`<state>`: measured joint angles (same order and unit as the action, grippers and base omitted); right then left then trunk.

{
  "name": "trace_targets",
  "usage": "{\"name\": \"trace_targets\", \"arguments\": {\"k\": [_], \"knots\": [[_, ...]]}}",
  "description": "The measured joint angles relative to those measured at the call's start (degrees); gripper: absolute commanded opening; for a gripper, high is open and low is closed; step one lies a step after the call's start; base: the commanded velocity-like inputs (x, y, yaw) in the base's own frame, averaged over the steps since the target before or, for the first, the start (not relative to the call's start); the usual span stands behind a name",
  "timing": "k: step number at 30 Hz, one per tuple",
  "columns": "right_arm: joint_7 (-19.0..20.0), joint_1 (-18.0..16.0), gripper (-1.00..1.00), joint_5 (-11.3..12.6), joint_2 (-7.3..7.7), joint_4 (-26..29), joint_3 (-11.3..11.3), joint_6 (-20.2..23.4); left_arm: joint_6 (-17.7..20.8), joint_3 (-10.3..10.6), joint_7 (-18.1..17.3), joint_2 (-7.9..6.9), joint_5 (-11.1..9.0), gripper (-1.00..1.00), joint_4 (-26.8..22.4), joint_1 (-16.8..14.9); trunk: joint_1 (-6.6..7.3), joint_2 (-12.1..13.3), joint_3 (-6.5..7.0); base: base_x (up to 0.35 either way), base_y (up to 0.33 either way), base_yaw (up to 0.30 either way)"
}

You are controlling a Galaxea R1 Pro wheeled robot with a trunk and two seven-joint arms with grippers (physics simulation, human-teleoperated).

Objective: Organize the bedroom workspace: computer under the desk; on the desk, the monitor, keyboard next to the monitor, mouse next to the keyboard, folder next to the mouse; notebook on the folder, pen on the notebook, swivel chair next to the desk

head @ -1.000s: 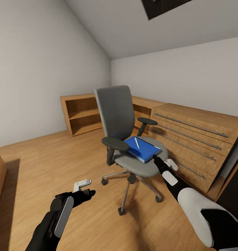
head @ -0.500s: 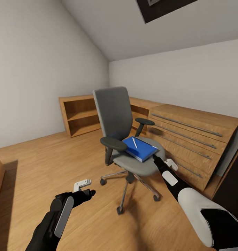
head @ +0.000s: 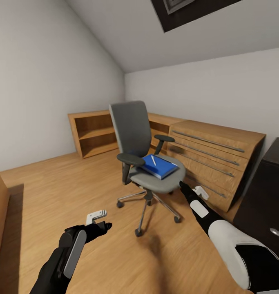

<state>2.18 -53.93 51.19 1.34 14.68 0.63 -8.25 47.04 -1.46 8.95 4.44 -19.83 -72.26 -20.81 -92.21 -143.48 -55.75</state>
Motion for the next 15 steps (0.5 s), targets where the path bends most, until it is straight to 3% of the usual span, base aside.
{"name": "trace_targets", "arguments": {"k": [15], "knots": [[-0.02, 0.01, 1.00, 0.00, -0.07, -0.05, 0.00, -0.16, -0.01, -0.19, 0.12, -0.08, 0.07, 1.00, 0.08, 0.00, 0.01, 0.00, 0.00, -0.008, 0.000, -0.255]]}}
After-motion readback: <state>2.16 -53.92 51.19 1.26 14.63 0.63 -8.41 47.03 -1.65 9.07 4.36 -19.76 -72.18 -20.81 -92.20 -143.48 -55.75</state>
